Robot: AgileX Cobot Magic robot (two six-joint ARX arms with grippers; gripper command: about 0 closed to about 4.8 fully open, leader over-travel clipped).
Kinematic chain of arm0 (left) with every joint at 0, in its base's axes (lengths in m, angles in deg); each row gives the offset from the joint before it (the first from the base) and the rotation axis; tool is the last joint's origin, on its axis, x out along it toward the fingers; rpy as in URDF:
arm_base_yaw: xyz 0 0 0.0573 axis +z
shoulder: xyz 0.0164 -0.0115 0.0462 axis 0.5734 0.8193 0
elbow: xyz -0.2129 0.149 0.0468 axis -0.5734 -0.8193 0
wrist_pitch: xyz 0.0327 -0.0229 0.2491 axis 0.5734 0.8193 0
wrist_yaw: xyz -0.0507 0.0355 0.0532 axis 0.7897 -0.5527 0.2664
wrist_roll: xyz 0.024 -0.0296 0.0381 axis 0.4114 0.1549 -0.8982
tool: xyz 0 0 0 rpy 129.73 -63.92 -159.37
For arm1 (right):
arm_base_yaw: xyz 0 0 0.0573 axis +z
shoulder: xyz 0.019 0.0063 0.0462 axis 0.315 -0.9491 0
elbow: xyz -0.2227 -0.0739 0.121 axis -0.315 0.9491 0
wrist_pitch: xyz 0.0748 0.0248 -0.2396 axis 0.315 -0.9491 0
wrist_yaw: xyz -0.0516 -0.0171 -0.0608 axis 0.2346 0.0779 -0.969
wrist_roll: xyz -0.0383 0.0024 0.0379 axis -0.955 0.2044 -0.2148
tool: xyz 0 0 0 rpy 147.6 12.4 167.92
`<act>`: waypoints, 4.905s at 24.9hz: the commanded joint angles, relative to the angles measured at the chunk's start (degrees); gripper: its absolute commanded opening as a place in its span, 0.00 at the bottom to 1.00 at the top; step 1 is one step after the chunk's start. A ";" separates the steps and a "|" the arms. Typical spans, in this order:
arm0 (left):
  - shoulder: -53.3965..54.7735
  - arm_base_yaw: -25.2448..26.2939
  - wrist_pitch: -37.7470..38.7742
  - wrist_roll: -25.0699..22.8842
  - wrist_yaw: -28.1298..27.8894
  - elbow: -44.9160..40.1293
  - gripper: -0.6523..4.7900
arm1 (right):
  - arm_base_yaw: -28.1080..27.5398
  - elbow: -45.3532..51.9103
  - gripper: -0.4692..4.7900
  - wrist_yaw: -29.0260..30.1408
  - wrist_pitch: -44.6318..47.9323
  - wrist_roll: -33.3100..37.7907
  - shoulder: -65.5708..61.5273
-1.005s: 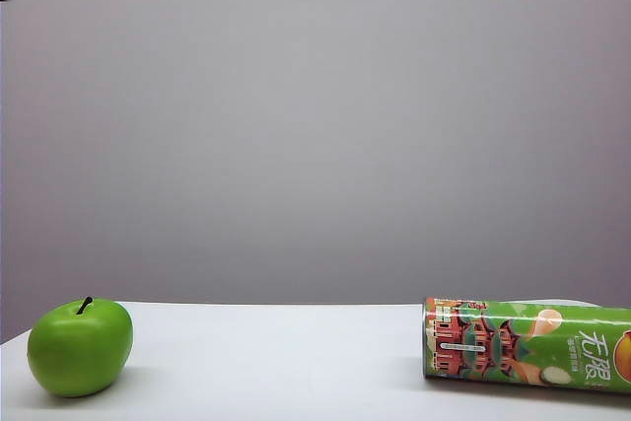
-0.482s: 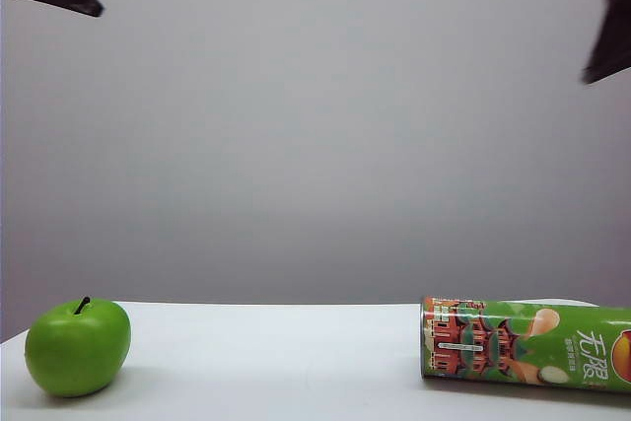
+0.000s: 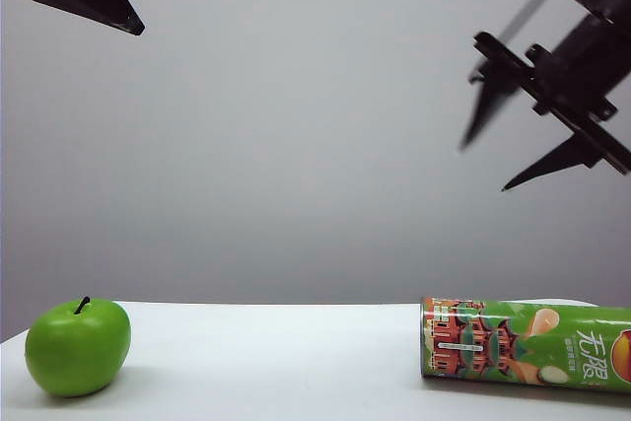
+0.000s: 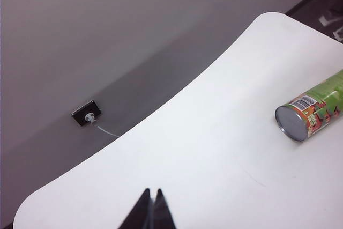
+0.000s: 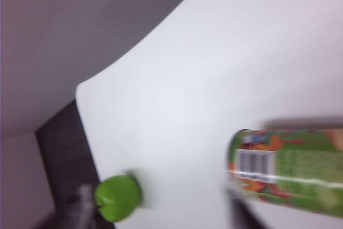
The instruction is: Pick up the green bucket of chips from the desk, place it near the apple, and finally stand it up.
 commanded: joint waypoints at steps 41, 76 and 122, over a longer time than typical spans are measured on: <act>-0.09 -1.14 2.51 9.46 -1.81 0.20 0.11 | 7.85 0.85 1.00 -24.98 -11.15 51.36 -11.85; -0.09 -1.14 4.61 10.73 -1.81 0.20 0.11 | 6.88 1.46 0.61 -32.83 12.81 0.79 -18.64; -0.24 7.08 -25.22 18.45 13.77 -10.27 0.23 | 35.93 -0.22 0.60 -23.96 89.74 -44.15 -42.36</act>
